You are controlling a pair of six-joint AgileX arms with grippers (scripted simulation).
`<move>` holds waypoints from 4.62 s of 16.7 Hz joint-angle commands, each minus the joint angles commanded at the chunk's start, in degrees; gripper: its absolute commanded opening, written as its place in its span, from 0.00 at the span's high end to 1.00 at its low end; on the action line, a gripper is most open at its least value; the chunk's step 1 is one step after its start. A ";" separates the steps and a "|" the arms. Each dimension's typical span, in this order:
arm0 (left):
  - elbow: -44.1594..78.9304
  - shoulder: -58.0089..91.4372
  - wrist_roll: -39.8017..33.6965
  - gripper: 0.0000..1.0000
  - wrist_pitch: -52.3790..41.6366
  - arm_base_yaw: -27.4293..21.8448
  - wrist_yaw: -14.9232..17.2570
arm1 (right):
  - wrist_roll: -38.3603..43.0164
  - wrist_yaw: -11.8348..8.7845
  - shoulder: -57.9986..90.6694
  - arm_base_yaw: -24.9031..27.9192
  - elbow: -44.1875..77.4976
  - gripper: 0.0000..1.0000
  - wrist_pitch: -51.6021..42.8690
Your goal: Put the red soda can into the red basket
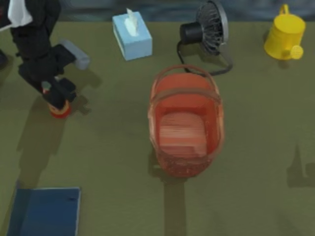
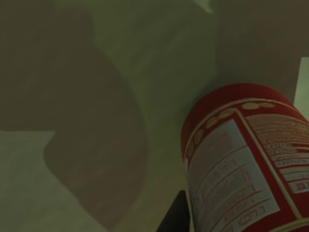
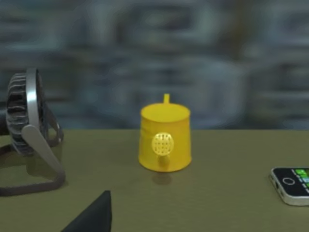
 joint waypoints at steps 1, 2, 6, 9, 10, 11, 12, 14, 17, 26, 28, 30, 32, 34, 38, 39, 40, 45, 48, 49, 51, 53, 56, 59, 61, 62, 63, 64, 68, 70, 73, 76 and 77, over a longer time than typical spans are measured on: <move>-0.01 0.00 -0.01 1.00 0.03 -0.01 0.03 | 0.00 0.00 0.00 0.00 0.00 0.00 0.00; -0.15 -0.04 -0.18 1.00 0.64 -0.15 0.54 | 0.00 0.00 0.00 0.00 0.00 0.00 0.00; -2.15 -0.63 -3.06 1.00 9.14 -1.47 7.34 | 0.00 0.00 0.00 0.00 0.00 0.00 0.00; -5.07 -1.40 -7.45 1.00 21.78 -2.84 16.42 | 0.00 0.00 0.00 0.00 0.00 0.00 0.00; -6.30 -1.73 -9.24 1.00 27.03 -3.36 19.98 | 0.00 0.00 0.00 0.00 0.00 0.00 0.00; -7.65 -2.10 -11.17 1.00 32.65 -3.89 23.73 | 0.00 0.00 0.00 0.00 0.00 0.00 0.00; -9.12 -2.54 -13.20 1.00 38.56 -4.44 27.63 | 0.00 0.00 0.00 0.00 0.00 0.00 0.00; -12.35 -3.62 -17.49 1.00 50.89 -5.58 35.69 | 0.00 0.00 0.00 0.00 0.00 0.00 0.00; -17.61 -5.79 -24.04 1.00 69.13 -7.27 47.73 | 0.00 0.00 0.00 0.00 0.00 0.00 0.00; -28.18 -12.96 -36.55 1.00 101.76 -10.55 72.00 | 0.00 0.00 0.00 0.00 0.00 0.00 0.00; -28.43 -13.25 -36.86 1.00 102.54 -10.64 72.70 | 0.00 0.00 0.00 0.00 0.00 0.00 0.00; -28.43 -13.25 -36.86 1.00 102.54 -10.64 72.70 | 0.00 0.00 0.00 0.00 0.00 0.00 0.00; -28.22 -13.03 -36.73 1.00 102.45 -10.32 72.60 | 0.00 0.00 0.00 0.00 0.00 0.00 0.00; -28.44 -12.18 -36.73 1.00 103.39 -10.41 72.81 | 0.00 0.00 0.00 0.00 0.00 0.00 0.00; -30.44 -6.32 -36.86 1.00 111.73 -9.89 72.96 | 0.00 0.00 0.00 0.00 0.00 0.00 0.00; -31.13 -4.58 -36.92 1.00 114.43 -9.68 72.93 | 0.00 0.00 0.00 0.00 0.00 0.00 0.00; -31.81 -2.94 -36.99 1.00 116.92 -9.51 72.91 | 0.00 0.00 0.00 0.00 0.00 0.00 0.00; -33.33 0.33 -37.11 1.00 121.27 -9.16 72.80 | 0.00 0.00 0.00 0.00 0.00 0.00 0.00; -33.33 0.33 -37.11 0.92 121.27 -9.16 72.80 | 0.00 0.00 0.00 0.00 0.00 0.00 0.00; -33.33 0.33 -37.11 0.85 121.27 -9.16 72.80 | 0.00 0.00 0.00 0.00 0.00 0.00 0.00; -33.33 0.33 -37.11 0.70 121.27 -9.16 72.80 | 0.00 0.00 0.00 0.00 0.00 0.00 0.00; -33.33 0.33 -37.11 0.55 121.27 -9.16 72.80 | 0.00 0.00 0.00 0.00 0.00 0.00 0.00; -33.33 0.33 -37.11 0.32 121.27 -9.16 72.80 | 0.00 0.00 0.00 0.00 0.00 0.00 0.00; -33.33 0.33 -37.11 0.10 121.27 -9.16 72.80 | 0.00 0.00 0.00 0.00 0.00 0.00 0.00; -33.33 0.33 -37.11 0.00 121.27 -9.16 72.80 | 0.00 0.00 0.00 0.00 0.00 0.00 0.00; -33.33 0.33 -37.11 0.00 121.27 -9.16 72.80 | 0.00 0.00 0.00 0.00 0.00 0.00 0.00; -33.33 0.33 -37.11 0.00 121.27 -9.16 72.80 | 0.00 0.00 0.00 0.00 0.00 0.00 0.00; -33.33 0.33 -37.11 0.00 121.27 -9.16 72.80 | 0.00 0.00 0.00 0.00 0.00 0.00 0.00; -33.33 0.33 -37.11 0.00 121.27 -9.16 72.80 | 0.00 0.00 0.00 0.00 0.00 0.00 0.00; -33.31 0.29 -37.09 0.00 121.25 -9.38 72.77 | 0.00 0.00 0.00 0.00 0.00 0.00 0.00; -34.95 -2.85 -37.68 0.00 119.63 -8.98 70.77 | -1.97 -0.30 3.41 1.51 3.48 0.00 -3.11; -38.89 -10.69 -38.96 0.00 115.79 -7.73 65.96 | -6.42 -0.56 12.11 4.57 12.32 0.00 -10.23; -40.73 -14.33 -39.48 0.00 114.03 -7.11 63.77 | -8.32 -0.59 16.11 5.81 16.37 0.00 -13.29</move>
